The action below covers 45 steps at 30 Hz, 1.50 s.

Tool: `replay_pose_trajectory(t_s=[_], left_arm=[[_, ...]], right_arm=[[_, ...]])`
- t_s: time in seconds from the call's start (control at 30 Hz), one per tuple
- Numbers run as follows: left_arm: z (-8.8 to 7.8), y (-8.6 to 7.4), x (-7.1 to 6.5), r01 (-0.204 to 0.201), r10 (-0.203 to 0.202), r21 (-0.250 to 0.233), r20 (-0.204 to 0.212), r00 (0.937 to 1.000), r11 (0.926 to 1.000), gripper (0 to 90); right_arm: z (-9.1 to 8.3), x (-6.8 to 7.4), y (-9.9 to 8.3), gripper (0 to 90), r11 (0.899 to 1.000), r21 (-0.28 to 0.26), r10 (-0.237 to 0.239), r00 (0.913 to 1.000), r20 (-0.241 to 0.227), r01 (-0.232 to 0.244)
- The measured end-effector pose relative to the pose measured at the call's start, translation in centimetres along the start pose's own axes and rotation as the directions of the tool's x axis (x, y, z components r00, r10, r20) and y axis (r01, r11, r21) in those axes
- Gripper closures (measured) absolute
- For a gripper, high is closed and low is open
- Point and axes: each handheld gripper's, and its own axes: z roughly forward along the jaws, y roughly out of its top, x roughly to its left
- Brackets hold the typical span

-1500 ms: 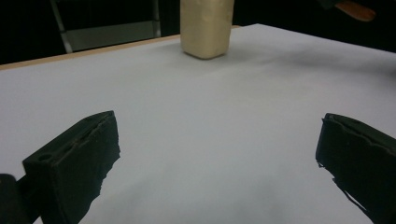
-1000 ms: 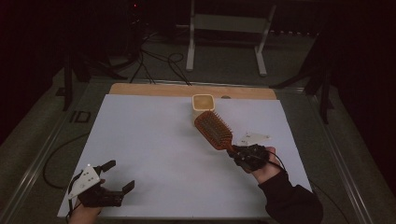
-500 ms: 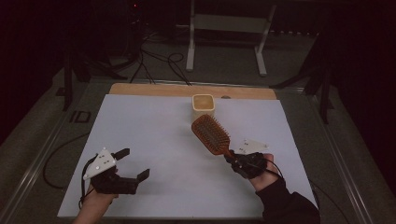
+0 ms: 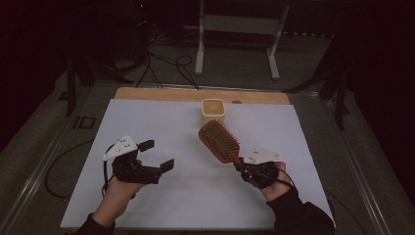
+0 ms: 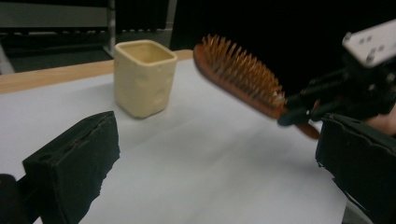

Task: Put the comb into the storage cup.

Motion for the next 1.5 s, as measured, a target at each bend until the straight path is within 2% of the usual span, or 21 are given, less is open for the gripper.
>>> replay_pose_trajectory(t_s=[0.07, 0.13, 0.17, 0.2, 0.27, 0.33, 0.4, 0.43, 0.6, 0.7, 0.8, 0.9, 1.0, 1.03, 1.1, 1.13, 1.2, 1.23, 1.27, 1.37, 1.5], left_arm=[[0.7, 0.5, 0.1, 0.023, -0.023, -0.009, 0.003, 0.9997, 0.9997, 0.0], [1.4, 0.9, 0.3, 0.059, -0.059, -0.012, 0.024, 0.998, 0.9982, 0.0], [1.4, 0.9, 0.3, 0.059, -0.059, -0.012, 0.024, 0.998, 0.9982, 0.0], [2.2, 1.2, 0.5, 0.101, -0.1, -0.016, 0.045, 0.9939, 0.9948, 0.0], [2.9, 1.6, 0.7, 0.143, -0.142, -0.018, 0.06, 0.9881, 0.9895, 0.0], [3.6, 2.0, 0.8, 0.186, -0.185, -0.012, 0.08, 0.9796, 0.9825, 0.0], [3.6, 2.0, 0.8, 0.186, -0.185, -0.012, 0.08, 0.9796, 0.9825, 0.0], [4.4, 2.3, 0.9, 0.225, -0.223, -0.001, 0.106, 0.969, 0.9744, 0.0], [5.8, 2.6, 0.9, 0.297, -0.296, 0.018, 0.148, 0.9435, 0.9547, 0.0], [6.6, 2.6, 0.7, 0.317, -0.317, 0.03, 0.155, 0.9356, 0.948, 0.0], [7.4, 2.5, 0.5, 0.336, -0.338, 0.042, 0.166, 0.9265, 0.9411, 0.0], [8.2, 2.3, 0.2, 0.353, -0.356, 0.053, 0.19, 0.9149, 0.9342, 0.0], [8.9, 2.1, -0.2, 0.356, -0.36, 0.056, 0.2, 0.9114, 0.9328, 0.0], [9.1, 2.1, -0.3, 0.356, -0.36, 0.056, 0.195, 0.9123, 0.9327, 0.0], [9.5, 2.1, -0.5, 0.365, -0.368, 0.058, 0.21, 0.9057, 0.9293, 0.0], [9.7, 2.1, -0.6, 0.365, -0.368, 0.054, 0.207, 0.9064, 0.9293, 0.0], [9.8, 2.2, -0.7, 0.367, -0.369, 0.052, 0.216, 0.9039, 0.9288, 1.7], [9.9, 2.2, -0.8, 0.373, -0.373, 0.043, 0.209, 0.9039, 0.927, 1.7], [9.9, 2.2, -0.7, 0.38, -0.377, 0.033, 0.22, 0.8995, 0.9245, 3.2], [10.0, 2.3, -0.8, 0.391, -0.387, 0.026, 0.22, 0.8954, 0.9199, 7.0], [10.4, 2.2, -1.0, 0.397, -0.393, 0.024, 0.204, 0.8967, 0.9176, 12.9]], right_arm=[[0.1, 0.1, 0.0, 73.1, 1.0, -0.003, 0.0, 1.0, -0.004, 0.0], [0.1, 0.3, 0.0, 73.0, 1.0, -0.006, -0.005, 1.0, 0.0, 0.005], [0.1, 0.3, 0.0, 73.0, 1.0, -0.006, -0.005, 1.0, 0.0, 0.005], [0.1, 0.4, 0.1, 73.1, 1.0, -0.01, -0.011, 0.9999, 0.003, 0.011], [0.0, 0.5, 0.2, 73.1, 1.0, -0.015, -0.019, 0.9998, 0.005, 0.019], [0.0, 0.6, 0.3, 73.1, 1.0, -0.021, -0.017, 0.9998, 0.007, 0.017], [-0.1, 0.7, 0.3, 73.1, 1.0, -0.02, -0.02, 0.9998, 0.009, 0.02], [-0.1, 0.7, 0.3, 73.1, 1.0, -0.02, -0.02, 0.9998, 0.009, 0.02], [-0.3, 0.9, 0.4, 73.0, 0.999, -0.03, -0.026, 0.9996, 0.008, 0.027], [-0.4, 1.0, 0.5, 73.0, 0.999, -0.042, -0.018, 0.9998, 0.009, 0.018], [-0.5, 1.1, 0.6, 73.0, 0.998, -0.058, -0.029, 0.9994, 0.017, 0.03], [-0.7, 1.2, 0.6, 73.0, 0.996, -0.079, -0.033, 0.9992, 0.022, 0.035], [-0.9, 1.4, 0.6, 73.0, 0.994, -0.101, -0.035, 0.9991, 0.022, 0.037], [-0.9, 1.5, 0.7, 73.0, 0.993, -0.108, -0.04, 0.999, 0.02, 0.042], [-1.0, 1.8, 0.7, 73.1, 0.991, -0.123, -0.053, 0.9983, 0.024, 0.056], [-1.0, 1.9, 0.7, 73.0, 0.989, -0.131, -0.059, 0.998, 0.023, 0.062], [-1.0, 2.0, 0.7, 73.1, 0.988, -0.14, -0.065, 0.9974, 0.03, 0.069], [-1.1, 2.1, 0.7, 73.0, 0.987, -0.145, -0.066, 0.9975, 0.026, 0.069], [-1.1, 2.2, 0.7, 73.1, 0.986, -0.153, -0.068, 0.9974, 0.025, 0.071], [-1.0, 2.4, 0.7, 73.1, 0.985, -0.158, -0.068, 0.9973, 0.027, 0.072], [-0.8, 2.4, 0.6, 73.0, 0.985, -0.157, -0.064, 0.9978, 0.019, 0.066]])
